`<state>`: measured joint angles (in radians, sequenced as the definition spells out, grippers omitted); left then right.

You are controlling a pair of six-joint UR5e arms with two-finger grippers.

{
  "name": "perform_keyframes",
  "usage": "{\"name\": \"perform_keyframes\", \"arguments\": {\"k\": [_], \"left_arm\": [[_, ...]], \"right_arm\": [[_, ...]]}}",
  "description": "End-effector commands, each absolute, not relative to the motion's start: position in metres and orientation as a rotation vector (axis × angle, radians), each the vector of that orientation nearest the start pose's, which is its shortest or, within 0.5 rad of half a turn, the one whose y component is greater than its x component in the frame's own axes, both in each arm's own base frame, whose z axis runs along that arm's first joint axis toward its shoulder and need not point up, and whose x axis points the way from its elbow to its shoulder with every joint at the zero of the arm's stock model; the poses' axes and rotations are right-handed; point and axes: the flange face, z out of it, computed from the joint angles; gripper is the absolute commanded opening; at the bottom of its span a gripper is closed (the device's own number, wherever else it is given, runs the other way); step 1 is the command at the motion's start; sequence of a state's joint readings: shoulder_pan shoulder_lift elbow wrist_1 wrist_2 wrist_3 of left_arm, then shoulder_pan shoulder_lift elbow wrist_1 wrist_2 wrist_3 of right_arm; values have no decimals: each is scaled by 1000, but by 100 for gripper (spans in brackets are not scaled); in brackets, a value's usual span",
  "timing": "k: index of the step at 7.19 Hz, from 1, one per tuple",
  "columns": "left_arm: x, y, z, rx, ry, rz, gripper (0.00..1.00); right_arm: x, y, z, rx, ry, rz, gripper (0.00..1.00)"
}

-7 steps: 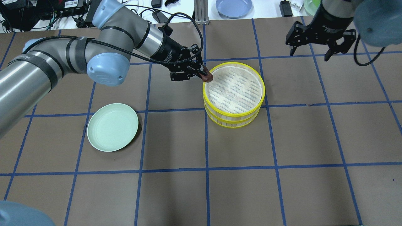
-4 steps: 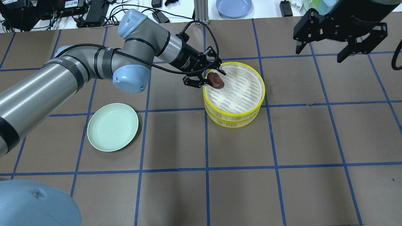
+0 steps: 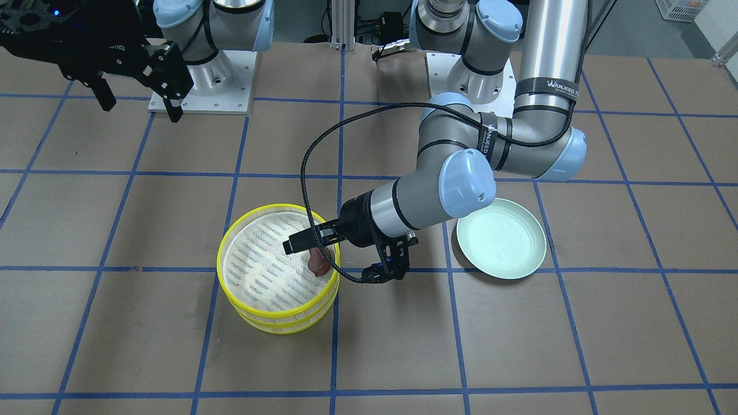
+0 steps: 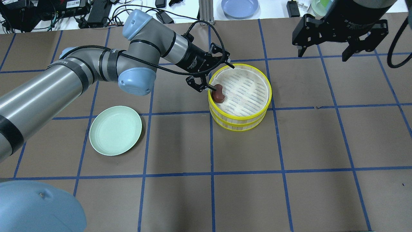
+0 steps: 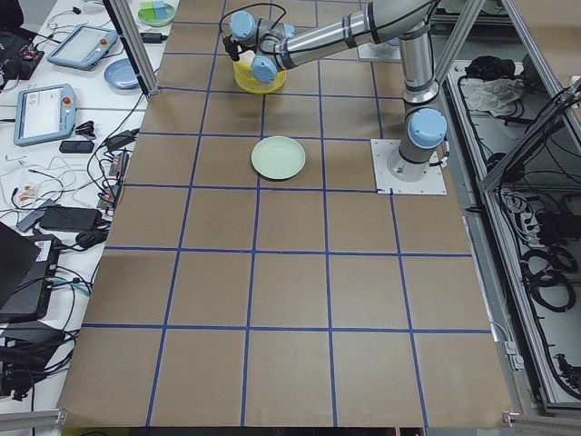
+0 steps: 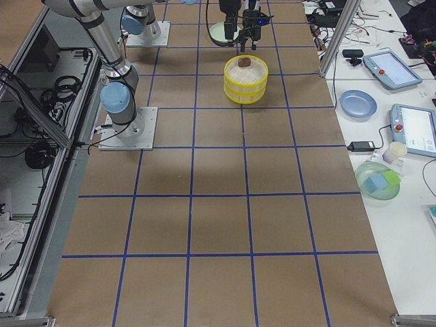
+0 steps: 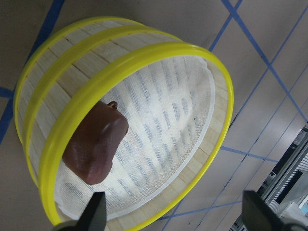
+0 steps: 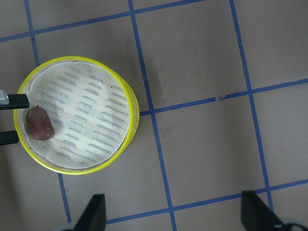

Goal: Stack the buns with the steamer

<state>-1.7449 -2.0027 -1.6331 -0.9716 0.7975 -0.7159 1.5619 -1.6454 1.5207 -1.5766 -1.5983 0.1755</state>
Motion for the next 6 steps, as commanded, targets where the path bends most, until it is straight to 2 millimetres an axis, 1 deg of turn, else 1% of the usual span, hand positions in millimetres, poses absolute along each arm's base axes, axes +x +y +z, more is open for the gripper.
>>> {"name": "perform_keyframes", "arguments": {"k": [1, 2, 3, 4, 5, 6], "left_arm": [[-304, -588, 321, 581, -2360, -229, 99], [-291, -594, 336, 606, -2450, -145, 99], [-282, -596, 355, 575, -2547, -50, 99], [-258, -597, 371, 434, -2686, -18, 99], [-226, -597, 398, 368, -2779, -1, 100], [-191, -593, 419, 277, -2876, 41, 100]], "right_arm": [[126, -489, 526, 287, 3141, -141, 100], [121, -493, 522, 277, 3159, -133, 100], [122, -498, 523, 274, 3149, -192, 100], [123, -500, 525, 271, 3151, -220, 100], [123, -501, 523, 272, 3146, -217, 100], [123, -501, 521, 272, 3147, -195, 100]]}}
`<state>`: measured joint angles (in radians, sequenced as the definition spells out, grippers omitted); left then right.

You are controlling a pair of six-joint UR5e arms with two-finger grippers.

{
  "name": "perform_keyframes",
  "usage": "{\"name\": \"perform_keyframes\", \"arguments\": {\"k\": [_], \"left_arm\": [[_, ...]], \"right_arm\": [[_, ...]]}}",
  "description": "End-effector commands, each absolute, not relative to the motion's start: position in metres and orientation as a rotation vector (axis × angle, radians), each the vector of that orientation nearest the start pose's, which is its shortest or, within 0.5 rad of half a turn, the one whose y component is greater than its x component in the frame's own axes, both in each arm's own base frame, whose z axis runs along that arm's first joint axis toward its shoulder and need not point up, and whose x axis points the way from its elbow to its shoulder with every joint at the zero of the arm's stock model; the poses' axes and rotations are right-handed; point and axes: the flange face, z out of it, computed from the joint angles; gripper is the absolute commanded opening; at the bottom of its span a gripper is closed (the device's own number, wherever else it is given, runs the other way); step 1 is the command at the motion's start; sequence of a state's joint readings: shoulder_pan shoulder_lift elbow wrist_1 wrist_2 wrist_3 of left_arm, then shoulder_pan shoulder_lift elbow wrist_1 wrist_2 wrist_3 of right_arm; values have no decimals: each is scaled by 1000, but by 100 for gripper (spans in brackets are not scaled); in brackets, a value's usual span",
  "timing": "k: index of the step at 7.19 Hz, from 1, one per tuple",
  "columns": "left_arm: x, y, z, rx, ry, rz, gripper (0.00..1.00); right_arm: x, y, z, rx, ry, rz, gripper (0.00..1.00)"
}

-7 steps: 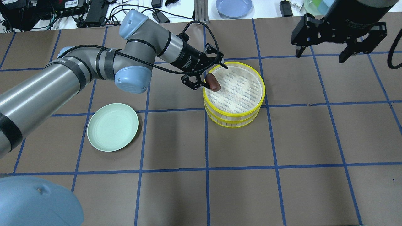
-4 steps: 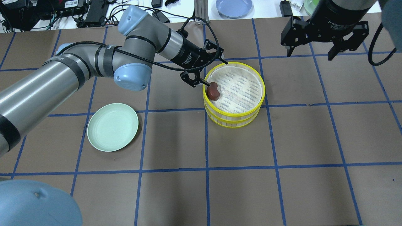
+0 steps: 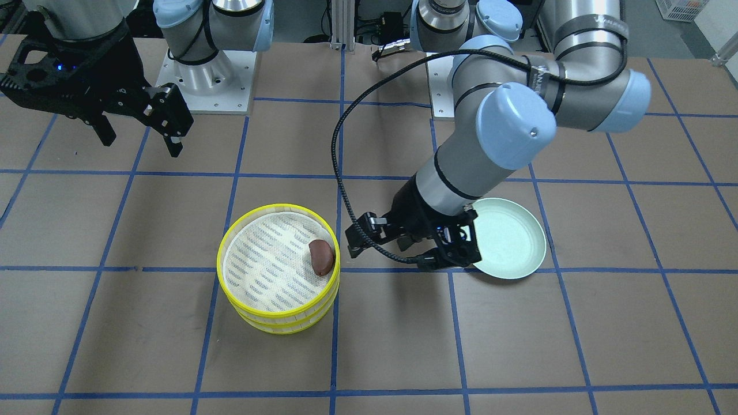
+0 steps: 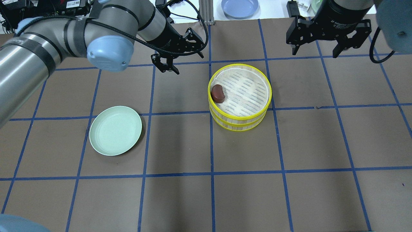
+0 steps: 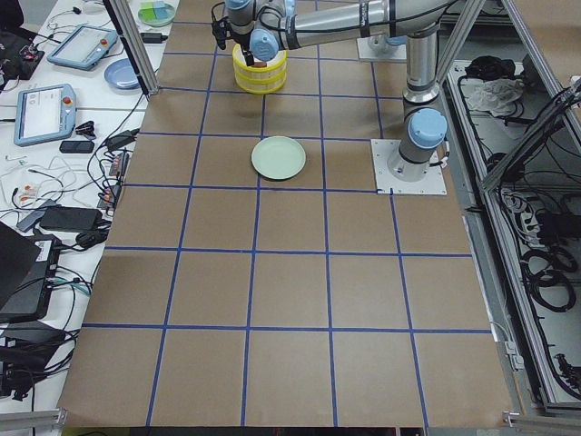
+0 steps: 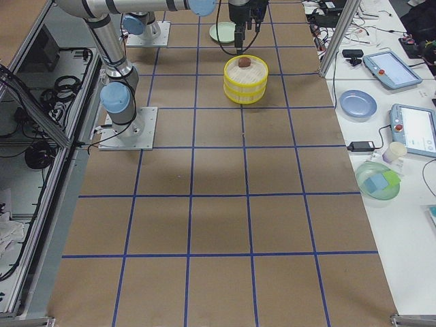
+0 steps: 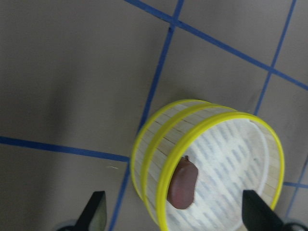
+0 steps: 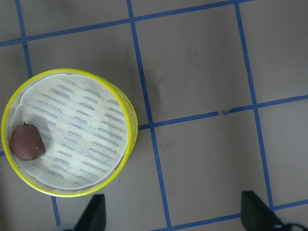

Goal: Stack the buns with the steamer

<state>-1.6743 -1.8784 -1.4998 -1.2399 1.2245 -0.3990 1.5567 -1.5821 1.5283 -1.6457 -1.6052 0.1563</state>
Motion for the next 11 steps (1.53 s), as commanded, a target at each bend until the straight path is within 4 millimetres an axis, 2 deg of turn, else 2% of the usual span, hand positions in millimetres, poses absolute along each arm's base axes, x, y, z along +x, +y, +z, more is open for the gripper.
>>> {"name": "perform_keyframes", "arguments": {"k": [1, 2, 3, 4, 5, 7, 11], "left_arm": [[-155, -584, 432, -216, 3304, -20, 100], [-125, -577, 442, -167, 3258, -7, 100], [-105, -567, 448, -148, 3190, 21, 100], [-100, -557, 457, -90, 3141, 10, 100], [-104, -545, 470, -80, 3136, -9, 100], [-100, -524, 477, -81, 3084, -12, 100], [-103, -510, 488, -89, 3095, -51, 100]], "right_arm": [[124, -500, 516, 271, 3145, -177, 100], [124, -500, 515, 271, 3143, -177, 100], [123, -500, 513, 273, 3145, -168, 100], [123, -500, 512, 271, 3146, -165, 100], [123, -500, 512, 269, 3148, -163, 100], [123, -500, 511, 242, 3151, -158, 100], [123, -499, 511, 242, 3151, -158, 100]]}}
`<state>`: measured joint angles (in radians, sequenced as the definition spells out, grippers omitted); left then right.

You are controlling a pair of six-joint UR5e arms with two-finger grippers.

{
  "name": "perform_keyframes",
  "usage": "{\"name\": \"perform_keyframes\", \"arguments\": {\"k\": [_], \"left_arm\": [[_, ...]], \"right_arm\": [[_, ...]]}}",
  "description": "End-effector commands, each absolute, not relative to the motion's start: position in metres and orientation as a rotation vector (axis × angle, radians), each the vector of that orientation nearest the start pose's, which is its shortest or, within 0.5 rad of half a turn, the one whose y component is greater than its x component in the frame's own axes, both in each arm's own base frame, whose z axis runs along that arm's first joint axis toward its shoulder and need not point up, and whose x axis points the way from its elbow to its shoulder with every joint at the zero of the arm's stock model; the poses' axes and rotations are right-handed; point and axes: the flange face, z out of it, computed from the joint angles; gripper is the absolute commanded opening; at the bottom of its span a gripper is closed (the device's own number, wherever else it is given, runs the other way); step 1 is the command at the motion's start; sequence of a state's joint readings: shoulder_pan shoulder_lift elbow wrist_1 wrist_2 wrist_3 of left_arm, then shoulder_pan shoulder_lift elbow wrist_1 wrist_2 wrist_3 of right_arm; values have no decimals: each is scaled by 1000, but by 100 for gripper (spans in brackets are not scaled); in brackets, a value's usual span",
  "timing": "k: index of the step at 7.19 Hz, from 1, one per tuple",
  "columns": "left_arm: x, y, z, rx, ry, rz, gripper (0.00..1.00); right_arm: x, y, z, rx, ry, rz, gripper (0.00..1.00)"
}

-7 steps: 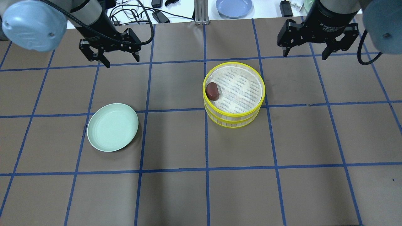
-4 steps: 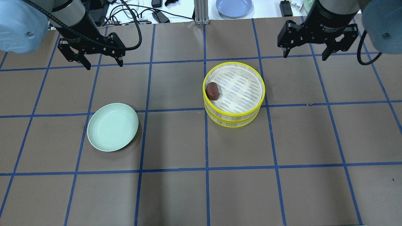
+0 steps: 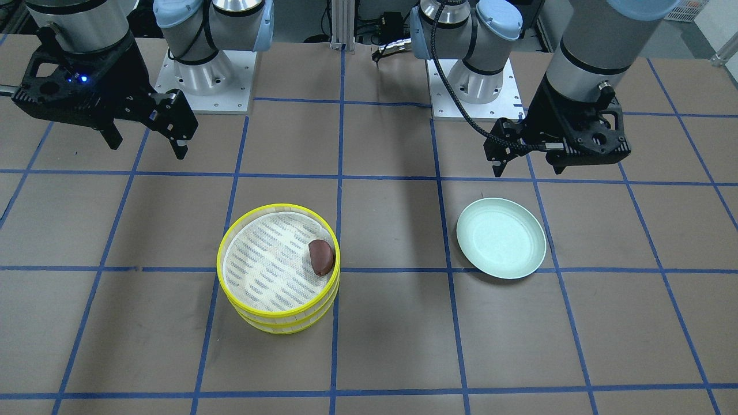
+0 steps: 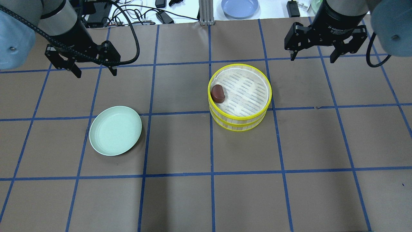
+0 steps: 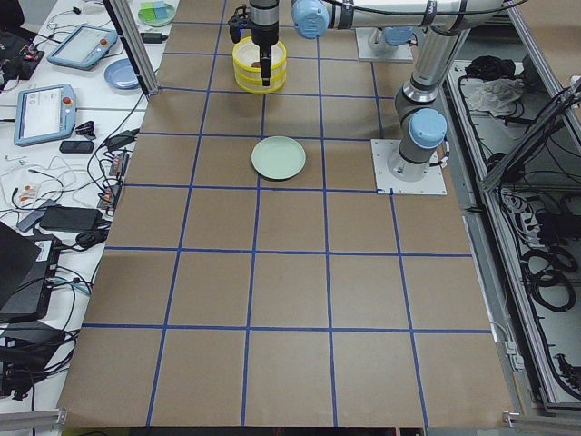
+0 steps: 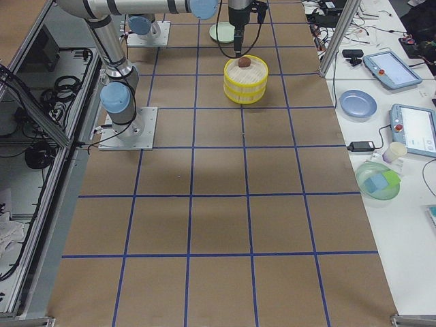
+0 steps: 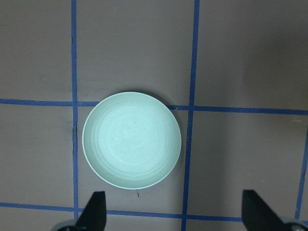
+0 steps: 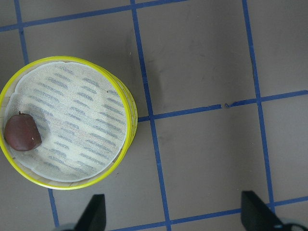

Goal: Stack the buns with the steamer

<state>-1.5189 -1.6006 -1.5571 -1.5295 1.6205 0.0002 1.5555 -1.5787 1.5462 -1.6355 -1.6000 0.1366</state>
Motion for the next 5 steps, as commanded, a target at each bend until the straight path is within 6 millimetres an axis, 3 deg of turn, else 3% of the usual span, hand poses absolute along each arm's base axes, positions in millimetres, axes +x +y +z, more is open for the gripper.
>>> {"name": "perform_keyframes", "arguments": {"k": [1, 2, 5], "left_arm": [[-103, -509, 489, -89, 3096, -53, 100], [-103, -509, 490, -89, 3095, -55, 100], [-104, -508, 489, -84, 3092, -48, 100]], "right_arm": [[123, -499, 511, 206, 3154, -157, 100], [123, -500, 511, 76, 3162, -158, 100], [123, -498, 512, 38, 3162, -158, 100]]}}
